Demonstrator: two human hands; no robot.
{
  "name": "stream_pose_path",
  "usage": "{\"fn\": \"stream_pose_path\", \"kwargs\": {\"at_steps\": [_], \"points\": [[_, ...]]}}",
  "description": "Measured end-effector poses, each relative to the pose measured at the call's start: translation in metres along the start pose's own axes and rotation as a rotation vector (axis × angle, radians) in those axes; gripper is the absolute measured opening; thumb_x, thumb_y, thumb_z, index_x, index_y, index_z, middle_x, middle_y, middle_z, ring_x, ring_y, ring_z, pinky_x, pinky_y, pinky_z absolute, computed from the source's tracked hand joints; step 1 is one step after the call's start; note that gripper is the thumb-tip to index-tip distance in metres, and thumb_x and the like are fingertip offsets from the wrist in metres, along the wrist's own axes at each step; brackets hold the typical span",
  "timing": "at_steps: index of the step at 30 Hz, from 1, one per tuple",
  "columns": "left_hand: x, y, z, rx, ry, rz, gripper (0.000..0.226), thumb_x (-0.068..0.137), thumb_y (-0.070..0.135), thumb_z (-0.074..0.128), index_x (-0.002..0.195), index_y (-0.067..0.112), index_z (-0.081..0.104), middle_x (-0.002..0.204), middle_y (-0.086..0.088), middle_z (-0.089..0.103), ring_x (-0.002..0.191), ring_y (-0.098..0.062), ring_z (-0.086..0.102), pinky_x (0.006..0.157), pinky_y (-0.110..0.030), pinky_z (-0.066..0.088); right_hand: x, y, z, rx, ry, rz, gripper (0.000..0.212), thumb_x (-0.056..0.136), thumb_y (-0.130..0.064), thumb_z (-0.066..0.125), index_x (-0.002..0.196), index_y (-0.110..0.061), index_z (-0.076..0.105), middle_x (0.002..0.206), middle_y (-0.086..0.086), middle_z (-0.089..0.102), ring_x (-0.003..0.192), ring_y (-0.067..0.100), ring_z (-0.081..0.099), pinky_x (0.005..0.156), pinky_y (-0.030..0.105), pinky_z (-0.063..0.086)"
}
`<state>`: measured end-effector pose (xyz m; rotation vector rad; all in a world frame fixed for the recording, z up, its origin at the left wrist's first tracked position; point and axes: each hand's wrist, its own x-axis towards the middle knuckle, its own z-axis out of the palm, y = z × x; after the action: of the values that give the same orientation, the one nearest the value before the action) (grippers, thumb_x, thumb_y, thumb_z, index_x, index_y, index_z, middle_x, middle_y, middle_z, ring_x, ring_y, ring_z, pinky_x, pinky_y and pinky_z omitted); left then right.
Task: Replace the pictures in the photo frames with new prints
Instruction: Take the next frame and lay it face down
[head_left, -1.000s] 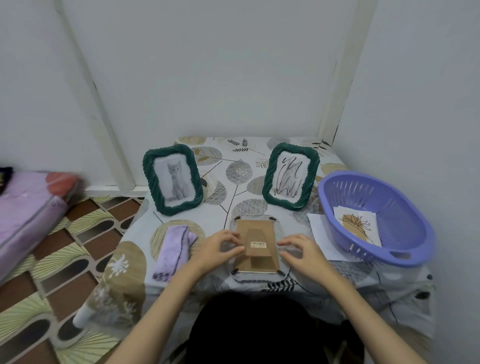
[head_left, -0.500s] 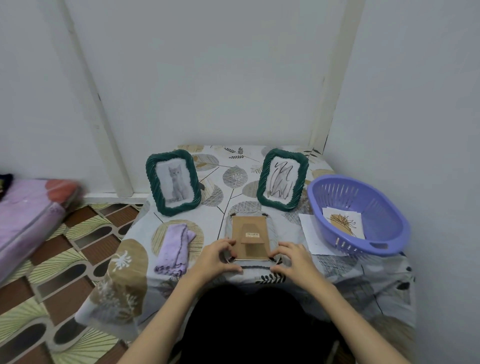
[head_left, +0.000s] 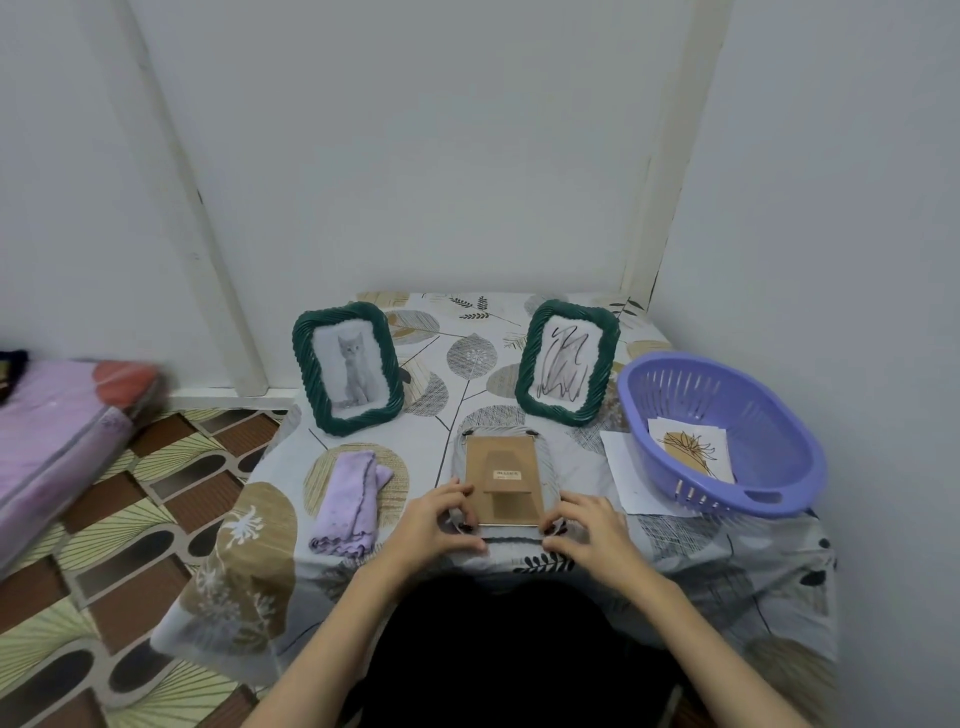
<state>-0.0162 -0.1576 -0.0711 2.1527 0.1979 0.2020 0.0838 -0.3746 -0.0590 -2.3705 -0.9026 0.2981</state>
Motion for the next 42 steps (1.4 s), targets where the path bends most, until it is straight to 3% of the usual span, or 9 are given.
{"fn": "stream_pose_path", "kwargs": {"at_steps": [3,6,10,12,17,27,32,34,42], "points": [[0.004,0.002,-0.006,-0.211,0.115,-0.046,0.03,0.06,0.041,0.078,0.083,0.028,0.064,0.113,-0.004,0.065,0.112,-0.01,0.056,0.097,-0.016,0.039,0.009,0.002,-0.007,0.205,0.135,0.047,0.007,0.078,-0.045,0.064,0.074,-0.049,0.062,0.12,0.0,0.06,0.124,0.022,0.044,0.104,0.042,0.032],[0.018,0.016,-0.01,-0.201,0.297,-0.123,0.02,0.09,0.024,0.056,0.097,0.009,0.067,0.106,-0.004,0.062,0.106,-0.014,0.053,0.094,-0.024,0.039,0.023,-0.008,-0.012,0.165,0.227,0.192,0.025,0.088,-0.045,0.053,0.085,-0.028,0.071,0.123,-0.003,0.056,0.123,0.024,0.04,0.102,0.041,0.032],[0.035,0.02,0.001,-0.128,0.183,-0.224,0.053,0.089,0.049,0.044,0.094,0.006,0.072,0.12,-0.018,0.058,0.124,-0.024,0.041,0.111,-0.032,0.021,0.039,-0.033,-0.006,0.162,0.16,0.257,0.04,0.084,-0.058,0.05,0.092,-0.025,0.072,0.13,-0.002,0.051,0.126,0.023,0.033,0.105,0.04,0.028],[0.039,0.021,0.007,-0.137,0.127,-0.281,0.049,0.081,0.056,0.052,0.085,0.012,0.074,0.129,-0.02,0.054,0.135,-0.024,0.03,0.116,-0.034,0.01,0.044,-0.037,-0.001,0.257,0.146,0.275,0.033,0.081,-0.054,0.058,0.089,-0.026,0.073,0.131,0.001,0.051,0.128,0.024,0.033,0.109,0.04,0.026],[0.039,0.027,0.009,-0.194,0.173,-0.246,0.017,0.077,0.028,0.072,0.087,0.013,0.071,0.14,-0.014,0.038,0.137,-0.019,0.025,0.108,-0.028,0.019,0.045,-0.035,0.003,0.458,0.179,0.259,0.016,0.071,-0.043,0.072,0.062,-0.033,0.065,0.096,-0.001,0.069,0.107,0.02,0.057,0.093,0.037,0.047],[0.033,0.035,0.006,-0.269,0.225,-0.205,0.012,0.071,0.026,0.078,0.076,0.025,0.067,0.127,-0.004,0.05,0.124,-0.013,0.044,0.107,-0.032,0.032,0.035,-0.04,-0.008,0.606,0.175,0.216,0.011,0.076,-0.023,0.073,0.074,-0.014,0.067,0.083,0.0,0.066,0.083,0.01,0.058,0.067,0.018,0.045],[0.032,0.044,0.004,-0.385,0.264,-0.185,0.051,0.067,0.016,0.081,0.112,0.02,0.057,0.119,0.0,0.058,0.099,-0.018,0.055,0.083,-0.024,0.049,0.036,-0.04,-0.009,0.564,0.204,0.211,0.01,0.074,-0.027,0.074,0.069,-0.022,0.067,0.083,0.002,0.069,0.084,0.015,0.062,0.078,0.03,0.049],[0.033,0.045,0.004,-0.451,0.274,-0.213,0.065,0.066,0.014,0.081,0.125,0.015,0.052,0.124,-0.004,0.055,0.104,-0.023,0.056,0.09,-0.035,0.051,0.036,-0.042,-0.01,0.584,0.214,0.21,0.01,0.074,-0.025,0.074,0.067,-0.024,0.067,0.076,0.001,0.069,0.079,0.017,0.063,0.075,0.031,0.051],[0.034,0.05,-0.016,-0.731,0.294,-0.296,0.068,0.075,-0.008,0.067,0.135,0.014,0.043,0.12,-0.015,0.054,0.107,-0.035,0.059,0.082,-0.048,0.054,0.04,-0.054,-0.019,0.637,0.2,0.163,0.011,0.081,-0.022,0.067,0.072,-0.027,0.069,0.08,-0.003,0.07,0.079,0.014,0.063,0.077,0.029,0.051]]}}
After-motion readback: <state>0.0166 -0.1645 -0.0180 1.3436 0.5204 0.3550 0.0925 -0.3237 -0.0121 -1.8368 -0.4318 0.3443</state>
